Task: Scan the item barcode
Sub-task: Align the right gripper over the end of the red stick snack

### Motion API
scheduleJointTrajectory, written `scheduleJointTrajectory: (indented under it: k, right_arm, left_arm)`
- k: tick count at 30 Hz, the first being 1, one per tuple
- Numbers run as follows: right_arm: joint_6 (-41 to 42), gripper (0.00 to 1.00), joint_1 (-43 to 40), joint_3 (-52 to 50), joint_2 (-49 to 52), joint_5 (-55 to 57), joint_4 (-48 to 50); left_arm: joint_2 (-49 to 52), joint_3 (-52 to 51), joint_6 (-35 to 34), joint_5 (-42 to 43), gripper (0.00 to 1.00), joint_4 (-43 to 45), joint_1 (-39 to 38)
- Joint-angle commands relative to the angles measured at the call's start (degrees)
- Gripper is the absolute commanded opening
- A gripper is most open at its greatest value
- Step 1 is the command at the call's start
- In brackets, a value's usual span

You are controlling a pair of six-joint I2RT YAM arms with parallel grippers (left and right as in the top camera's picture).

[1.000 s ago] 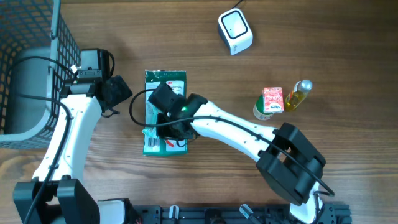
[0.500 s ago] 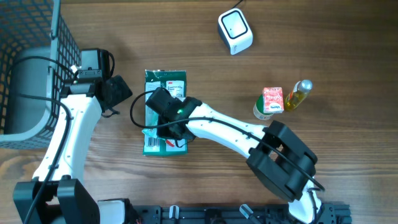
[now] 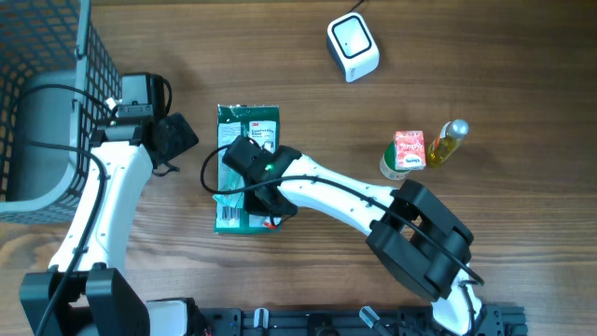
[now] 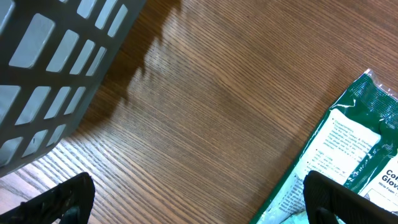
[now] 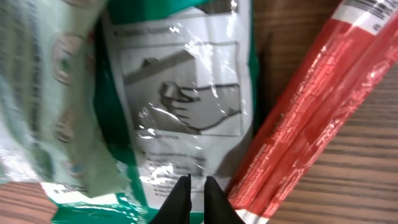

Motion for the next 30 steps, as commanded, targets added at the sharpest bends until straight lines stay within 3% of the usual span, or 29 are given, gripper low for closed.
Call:
scheduleJointTrajectory:
  k: [1,21,30]
  right_arm:
    - [-3.5,0.1,0.2,-0.3,1.2,1.2,-1.9]
    - [-11.3,0.2,0.2,-0.3,1.2,1.4,-7.9]
    - [-16.0,0.29,0.2,-0.3,1.2,4.2,-12.4]
  left_arm:
    - [0.4,0.3,-0.6,-0.1,1.0,0.0,0.2]
    - [0.4,0.3,-0.6,-0.1,1.0,0.0,0.2]
    - [0.4,0.3,-0.6,-0.1,1.0,0.0,0.2]
